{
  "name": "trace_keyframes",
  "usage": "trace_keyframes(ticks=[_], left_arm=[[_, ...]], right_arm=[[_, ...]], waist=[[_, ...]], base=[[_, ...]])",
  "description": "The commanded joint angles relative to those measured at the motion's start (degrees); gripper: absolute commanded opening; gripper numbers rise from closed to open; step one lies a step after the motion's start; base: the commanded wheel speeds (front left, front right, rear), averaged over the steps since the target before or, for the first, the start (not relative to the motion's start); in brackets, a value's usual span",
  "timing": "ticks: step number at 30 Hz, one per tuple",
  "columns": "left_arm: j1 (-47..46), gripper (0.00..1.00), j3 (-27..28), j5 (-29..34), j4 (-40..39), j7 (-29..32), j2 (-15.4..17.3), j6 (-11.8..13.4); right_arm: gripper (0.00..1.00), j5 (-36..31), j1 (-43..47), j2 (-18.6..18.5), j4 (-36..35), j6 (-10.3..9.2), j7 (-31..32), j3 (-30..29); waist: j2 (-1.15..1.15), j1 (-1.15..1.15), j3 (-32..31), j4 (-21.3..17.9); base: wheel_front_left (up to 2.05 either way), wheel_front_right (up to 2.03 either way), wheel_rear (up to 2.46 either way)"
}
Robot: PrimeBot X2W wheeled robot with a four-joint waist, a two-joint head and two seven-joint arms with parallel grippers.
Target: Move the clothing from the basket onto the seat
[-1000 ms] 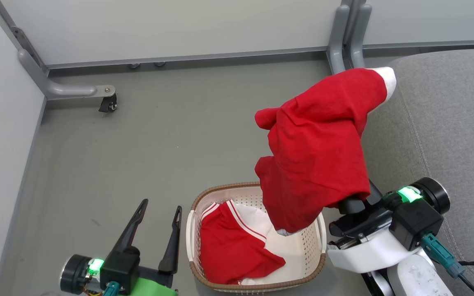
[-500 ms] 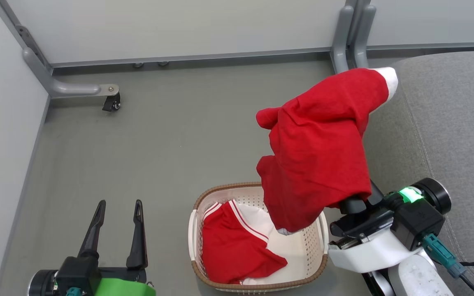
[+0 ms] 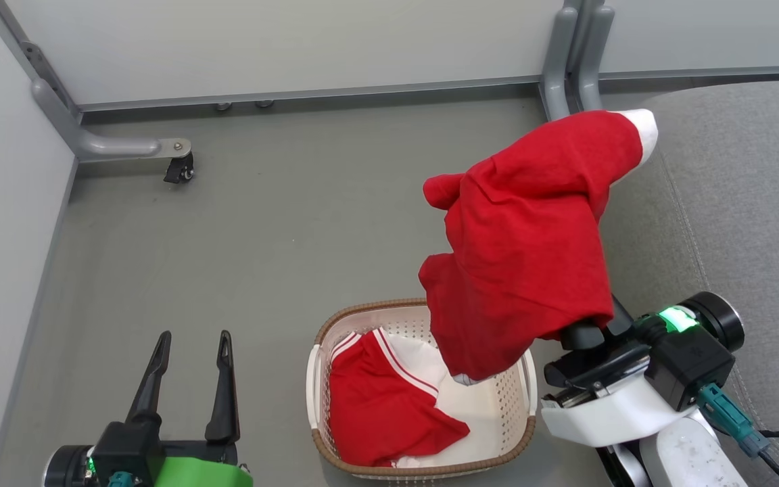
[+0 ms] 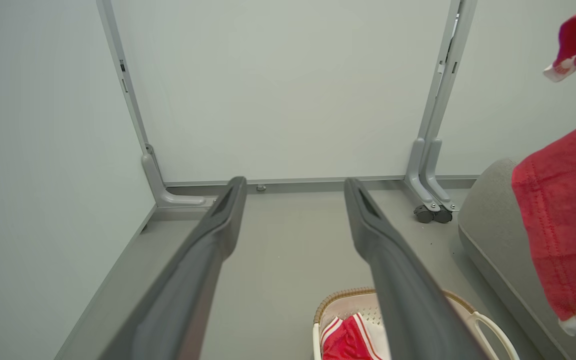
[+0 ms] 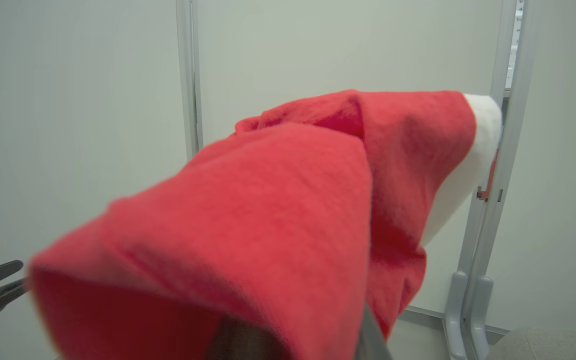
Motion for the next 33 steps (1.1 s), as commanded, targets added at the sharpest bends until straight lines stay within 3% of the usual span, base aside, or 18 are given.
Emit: trace_keyframes(ticks=[1,11,33], left_arm=[[-0.9,1.0,0.52,0.08,-0.12,-0.01,0.02,0.17],[-1.48,1.0,-0.65,0.76,-0.07,-0.01,0.04,-0.41],[-3.09,1.0,-0.47,4.13,0.33,-0.01,0.08,-3.12]], right_arm=[[0.0,0.17,0.14,0.04,-0.45,-0.02,-0.2,-0.28],[0.0,0.16,-0.78,0.12,-1.01,-0.02,-0.2,-1.1],[0.0,-0.13,0.43,1.23,-2.24,-0.02,-0.2,-5.02]], waist=[[0.0,0.0,0.18,-0.52],[0.0,0.0,1.35,-7.51],[0.0,0.0,5.51,-29.71]], base=[[0.0,0.0,0.0],[0.0,0.0,0.0],[0.0,0.0,0.0]])
